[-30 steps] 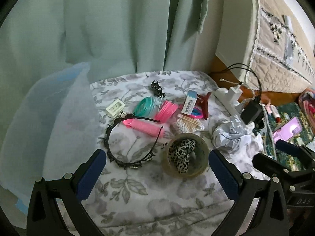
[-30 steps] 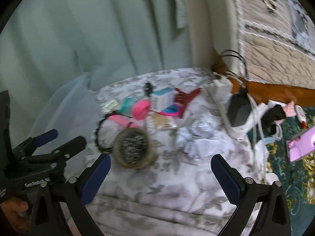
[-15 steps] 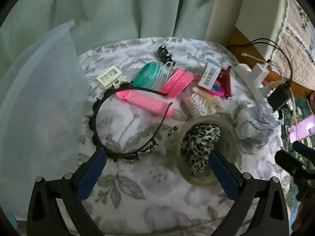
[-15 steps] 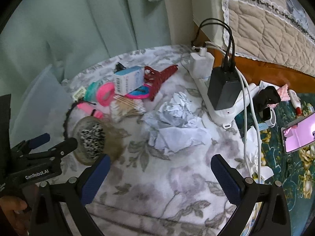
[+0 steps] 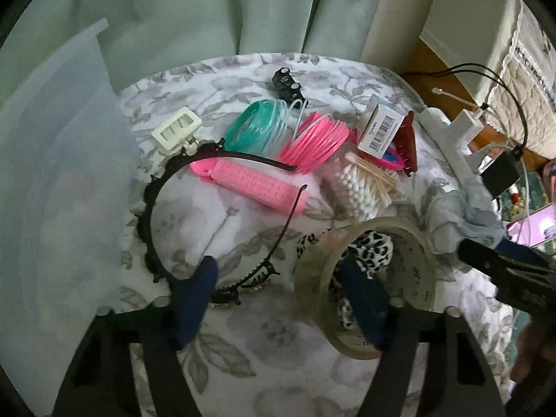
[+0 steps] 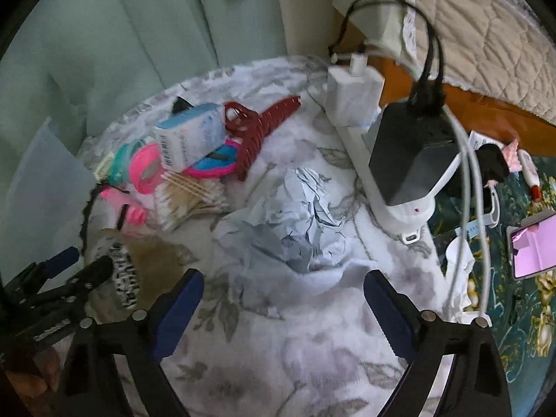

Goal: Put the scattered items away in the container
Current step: 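Move the left gripper to the clear tape roll while the right moves to the crumpled paper, then close the left gripper on the tape roll rim while the right grasps the crumpled white paper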

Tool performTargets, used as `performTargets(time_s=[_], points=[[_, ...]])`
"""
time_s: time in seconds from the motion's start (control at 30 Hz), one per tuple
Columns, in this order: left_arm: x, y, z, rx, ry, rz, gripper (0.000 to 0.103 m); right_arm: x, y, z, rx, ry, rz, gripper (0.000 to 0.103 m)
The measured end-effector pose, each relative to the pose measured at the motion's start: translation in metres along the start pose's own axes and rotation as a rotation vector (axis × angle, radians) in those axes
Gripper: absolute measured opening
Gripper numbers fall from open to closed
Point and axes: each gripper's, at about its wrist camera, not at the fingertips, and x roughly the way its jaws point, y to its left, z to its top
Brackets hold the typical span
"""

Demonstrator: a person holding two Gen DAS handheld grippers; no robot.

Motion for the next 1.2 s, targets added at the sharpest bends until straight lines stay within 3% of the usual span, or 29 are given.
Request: performTargets(time_s=[0.07, 0.23, 0.37, 0.47, 0.57, 0.9, 1.2], points=[[0.001, 0.002, 0.002, -0.004, 0.007, -0.022, 0.055, 0.008, -0.003, 0.003, 0.022, 0.019, 0.004, 0.093], [0.011, -0.001, 0.006, 0.001, 0.035, -0.042, 0.039, 0.018, -0.003, 0.01, 0.032, 0.024, 0.011, 0.09], [0.019, -0.005, 0.008, -0.004, 0.059, -0.052, 0.021, 0.026, -0.003, 0.013, 0.067, 0.03, 0.018, 0.079], [0.019, -0.004, 0.008, -0.041, 0.07, -0.075, 0.014, 0.024, -0.003, 0.013, 0.086, 0.015, 0.03, 0.069], [0.02, -0.005, 0.007, -0.06, 0.075, -0.074, 0.014, 0.022, -0.003, 0.012, 0.11, 0.006, 0.051, 0.056], [0.01, -0.008, 0.0, -0.076, 0.075, -0.041, 0.01, 0.004, -0.009, 0.001, 0.161, -0.035, 0.078, 0.05], [-0.018, -0.015, -0.007, -0.074, 0.022, -0.047, 0.01, -0.035, -0.019, -0.018, 0.169, -0.087, 0.074, 0.05]])
